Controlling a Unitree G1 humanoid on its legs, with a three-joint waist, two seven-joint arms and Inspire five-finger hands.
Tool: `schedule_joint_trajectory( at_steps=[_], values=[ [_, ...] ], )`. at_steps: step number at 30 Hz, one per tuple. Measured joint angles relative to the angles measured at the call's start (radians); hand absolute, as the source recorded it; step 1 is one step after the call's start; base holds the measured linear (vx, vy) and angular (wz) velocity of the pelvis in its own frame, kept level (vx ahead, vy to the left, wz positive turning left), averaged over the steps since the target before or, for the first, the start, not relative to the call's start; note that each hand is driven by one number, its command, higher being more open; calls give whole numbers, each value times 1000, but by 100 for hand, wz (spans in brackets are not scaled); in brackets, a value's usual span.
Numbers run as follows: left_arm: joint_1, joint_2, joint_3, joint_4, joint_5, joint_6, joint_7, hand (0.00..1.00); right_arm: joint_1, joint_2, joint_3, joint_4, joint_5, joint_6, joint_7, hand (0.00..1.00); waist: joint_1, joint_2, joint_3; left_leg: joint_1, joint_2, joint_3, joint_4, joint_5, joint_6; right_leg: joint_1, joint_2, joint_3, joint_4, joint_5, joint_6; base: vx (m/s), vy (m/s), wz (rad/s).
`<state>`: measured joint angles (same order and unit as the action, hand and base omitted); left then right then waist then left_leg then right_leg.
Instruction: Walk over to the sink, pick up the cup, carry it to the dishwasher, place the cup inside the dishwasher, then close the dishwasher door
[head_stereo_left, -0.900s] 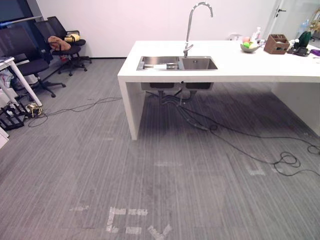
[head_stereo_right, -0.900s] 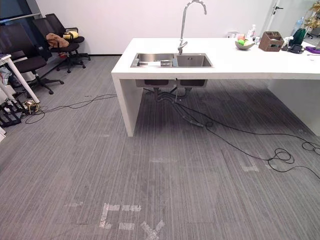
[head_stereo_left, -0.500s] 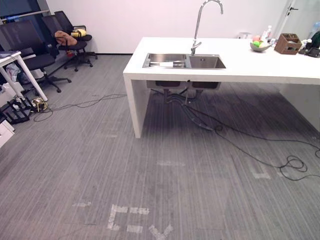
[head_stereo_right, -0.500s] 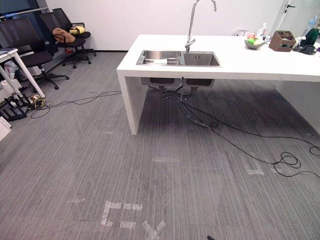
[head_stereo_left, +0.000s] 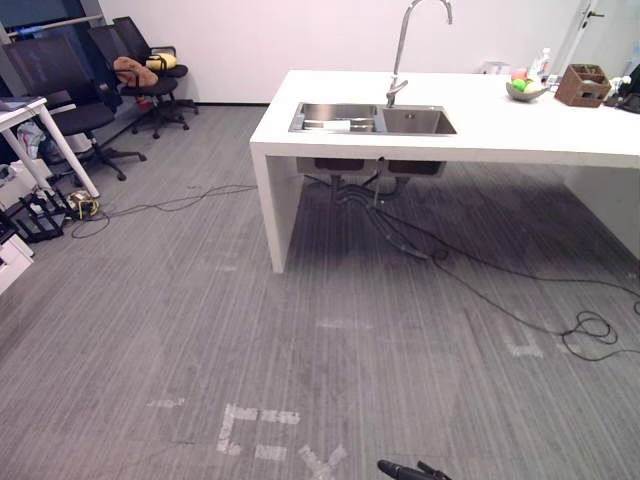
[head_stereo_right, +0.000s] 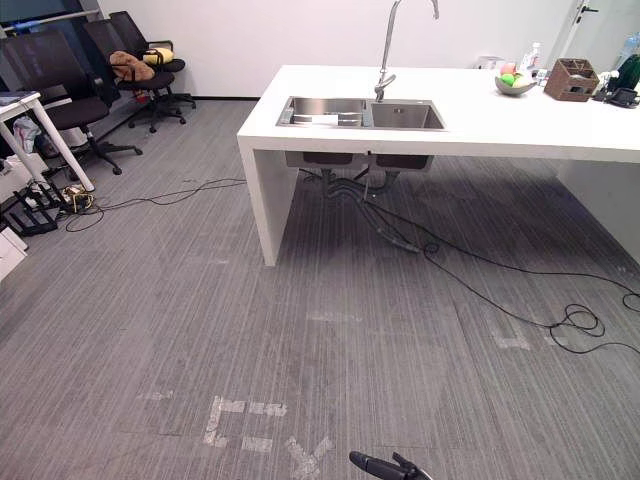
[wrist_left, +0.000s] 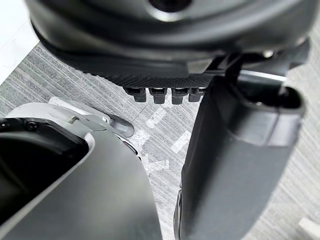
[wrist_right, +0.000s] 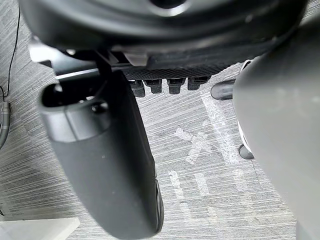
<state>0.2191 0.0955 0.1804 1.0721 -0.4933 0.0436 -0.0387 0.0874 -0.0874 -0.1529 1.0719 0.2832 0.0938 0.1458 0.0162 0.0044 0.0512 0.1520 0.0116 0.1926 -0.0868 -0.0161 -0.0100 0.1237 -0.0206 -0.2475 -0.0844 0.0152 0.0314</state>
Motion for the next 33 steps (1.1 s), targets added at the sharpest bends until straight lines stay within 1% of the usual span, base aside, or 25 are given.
schedule_joint_trajectory(
  at_steps=[9, 12, 13, 14, 15, 16, 17, 18, 19, 20, 21, 22, 23, 24, 25, 26, 27, 28, 29, 30, 31, 32, 33],
  values=[
    [5, -11, 10, 0, -28, -27, 29, 100, 1, 0, 1, 1, -1, -18, 12, 100, 3, -2, 8, 15, -3, -6, 0, 0, 0, 16, -2, -1, 0, 0, 0, -43, -9, 1],
    [11, -15, 10, 0, -40, -37, 35, 100, 1, -1, 1, 1, -1, -22, 14, 100, 4, -2, 11, 16, -9, -20, 0, 4, 7, 20, -9, -14, 11, -3, 4, -58, -2, 14],
    [11, -16, 10, -2, -41, -40, 36, 100, 1, -3, 1, -1, 0, -22, 16, 100, 3, -2, 18, 20, -13, -29, 1, 5, 11, 8, -20, -22, 58, -30, 4, -46, 11, 22],
    [12, -14, 10, -4, -41, -40, 35, 100, 1, -3, 1, -10, 7, -25, 20, 100, 1, -6, 23, 23, -18, -43, 6, -5, 18, -15, -36, -32, 133, -72, 11, -47, 14, 38],
    [13, -9, 10, -8, -42, -39, 34, 100, 2, -2, 1, -26, 11, -29, 24, 100, -3, -15, 31, 24, -28, -53, 24, -17, 29, -40, -63, -39, 227, -122, 23, -64, 46, 42],
    [11, -3, 10, -17, -54, -35, 33, 100, 9, 0, 4, -43, 23, -35, 26, 100, 1, -32, 44, 23, -49, -65, 52, -41, 51, -90, -110, -37, 379, -185, 50, -49, 53, 31],
    [7, -1, 16, -19, -57, -32, 29, 100, 8, -2, 4, -52, 31, -37, 26, 100, 5, -31, 49, 20, -57, -65, 67, -51, 57, -132, -129, -28, 474, -203, 46, -48, 81, 10],
    [1, -2, 41, -19, -58, -23, 26, 100, 11, -6, 4, -85, 40, -42, 30, 100, 9, -41, 58, 15, -67, -62, 98, -69, 68, -233, -172, 1, 692, -201, 2, -19, 76, 2],
    [2, -1, 61, -24, -62, -12, 27, 100, 9, 0, 6, -106, 51, -49, 33, 100, 1, -48, 71, 31, -68, -64, 120, -85, 77, -296, -188, 29, 834, -203, -15, 4, 75, 6],
    [4, 0, 70, -26, -67, -5, 27, 100, 8, 3, 6, -109, 56, -52, 36, 100, -4, -51, 74, 43, -66, -70, 123, -90, 79, -305, -188, 30, 858, -215, -10, 59, 62, 16],
    [3, 0, 77, -28, -67, 10, 27, 100, 8, 6, 6, -109, 73, -55, 37, 100, -7, -54, 75, 59, -59, -77, 123, -99, 80, -313, -185, 19, 836, -235, -2, 117, 41, 16],
    [3, -1, 88, -38, -49, 37, 34, 100, 11, 4, 4, -108, 84, -56, 37, 100, -9, -52, 75, 66, -51, -86, 127, -112, 78, -316, -183, -5, 760, -237, -1, 143, 26, 14],
    [-1, -1, 98, -42, -29, 61, 39, 100, 12, 3, 1, -108, 90, -57, 38, 100, -12, -51, 76, 68, -47, -89, 128, -118, 76, -318, -180, -17, 715, -236, 0, 195, -7, 12],
    [-10, -1, 118, -42, 3, 103, 42, 100, 12, -5, -7, -110, 97, -60, 46, 100, -19, -45, 80, 73, -32, -95, 135, -133, 70, -326, -169, -41, 633, -228, 6, 245, -47, 11],
    [-22, -2, 125, -41, 26, 140, 50, 100, 14, -5, -25, -119, 99, -59, 58, 100, -25, -33, 89, 79, -6, -99, 157, -160, 59, -339, -150, -57, 571, -204, 9, 262, -62, 10],
    [-26, -2, 125, -40, 38, 155, 54, 100, 14, -5, -35, -122, 99, -59, 66, 100, -29, -26, 93, 84, 11, -100, 171, -177, 55, -348, -137, -59, 542, -185, 9, 307, -99, 6],
    [-36, -2, 126, -38, 56, 180, 58, 100, 16, -10, -39, -130, 99, -59, 78, 100, -33, -15, 103, 101, 43, -102, 197, -214, 40, -372, -119, -59, 501, -148, 12, 277, -98, 2],
    [-41, -2, 126, -36, 63, 190, 59, 100, 19, -12, -39, -130, 99, -59, 83, 100, -32, -11, 108, 113, 57, -102, 208, -234, 29, -388, -113, -56, 483, -129, 10, 389, -148, 4],
    [-48, 1, 127, -35, 63, 206, 59, 100, 32, -8, -36, -128, 97, -48, 91, 100, -30, -10, 119, 143, 76, -103, 224, -275, 7, -410, -108, -42, 446, -97, 12, 444, -190, 12],
    [-50, 2, 131, -34, 61, 215, 60, 100, 51, 0, -50, -133, 113, -33, 94, 100, -28, -11, 125, 172, 82, -109, 239, -311, -6, -416, -111, -29, 423, -84, 15, 588, -269, 17],
    [-51, -2, 149, -26, 62, 220, 62, 100, 66, -8, -62, -148, 116, -6, 98, 100, -31, -11, 124, 214, 90, -109, 248, -353, -27, -415, -116, -18, 411, -79, 12, 673, -344, 40],
    [-55, -7, 148, -11, 76, 221, 61, 100, 88, -16, -76, -160, 114, 7, 101, 100, -41, 6, 123, 255, 114, -125, 259, -376, -31, -402, -111, -6, 449, -14, -6, 619, -318, 45],
    [-56, -11, 147, -7, 85, 222, 59, 100, 96, -17, -85, -160, 115, 10, 100, 100, -42, 7, 117, 260, 120, -132, 283, -372, -34, -403, -111, -13, 490, -11, -11, 652, -340, 57]
  ],
)
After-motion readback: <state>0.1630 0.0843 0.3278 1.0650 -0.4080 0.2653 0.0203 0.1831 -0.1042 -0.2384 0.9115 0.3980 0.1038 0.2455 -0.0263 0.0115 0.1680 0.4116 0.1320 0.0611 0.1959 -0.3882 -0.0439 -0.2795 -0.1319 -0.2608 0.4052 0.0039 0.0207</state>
